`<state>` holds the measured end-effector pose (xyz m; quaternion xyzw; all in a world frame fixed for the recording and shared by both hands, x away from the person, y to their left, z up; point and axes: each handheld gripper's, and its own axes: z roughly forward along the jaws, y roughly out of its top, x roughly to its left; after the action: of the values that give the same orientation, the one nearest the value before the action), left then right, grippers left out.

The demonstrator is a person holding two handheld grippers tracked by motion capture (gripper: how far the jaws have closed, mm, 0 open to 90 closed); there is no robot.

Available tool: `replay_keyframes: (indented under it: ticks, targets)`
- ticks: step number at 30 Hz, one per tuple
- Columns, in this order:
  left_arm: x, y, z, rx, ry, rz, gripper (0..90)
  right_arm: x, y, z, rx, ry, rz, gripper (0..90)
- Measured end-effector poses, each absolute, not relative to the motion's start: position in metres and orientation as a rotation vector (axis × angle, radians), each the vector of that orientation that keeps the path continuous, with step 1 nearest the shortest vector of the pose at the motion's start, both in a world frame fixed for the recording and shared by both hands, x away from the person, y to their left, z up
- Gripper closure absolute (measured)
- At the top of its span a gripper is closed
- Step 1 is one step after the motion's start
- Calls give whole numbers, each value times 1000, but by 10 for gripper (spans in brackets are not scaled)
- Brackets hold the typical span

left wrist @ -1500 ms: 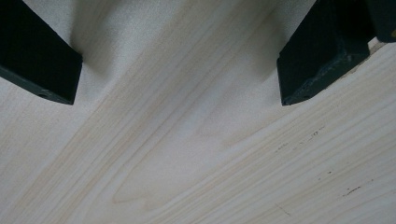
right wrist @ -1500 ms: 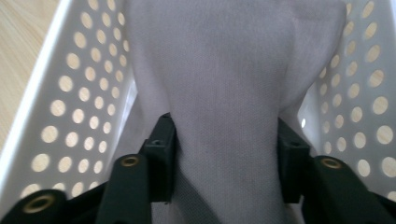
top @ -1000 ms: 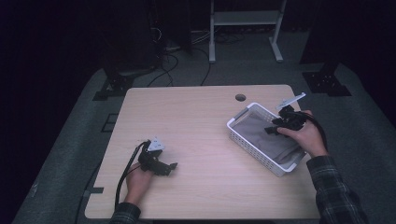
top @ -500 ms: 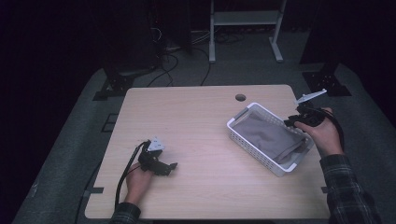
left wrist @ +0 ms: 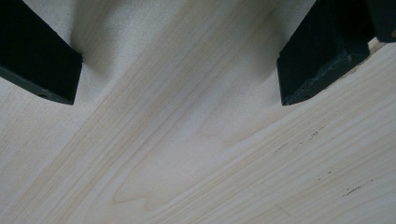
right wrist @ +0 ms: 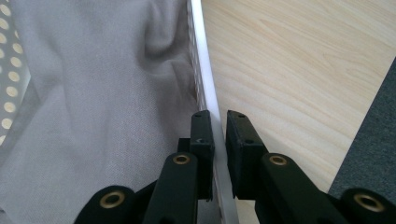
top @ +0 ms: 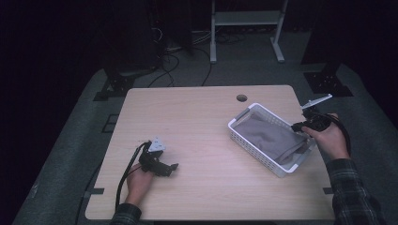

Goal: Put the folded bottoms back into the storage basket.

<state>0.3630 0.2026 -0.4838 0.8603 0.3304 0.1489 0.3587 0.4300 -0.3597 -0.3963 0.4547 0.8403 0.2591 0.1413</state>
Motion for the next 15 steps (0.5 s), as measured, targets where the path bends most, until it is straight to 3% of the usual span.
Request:
replay_keyframes:
  ticks: [12, 15]
  targets:
    - [363, 203, -484, 2219, 852, 384, 0, 424, -344, -396, 1345, 2431, 757, 829]
    - [363, 203, -484, 2219, 852, 384, 0, 421, -334, -396, 1329, 2443, 784, 785]
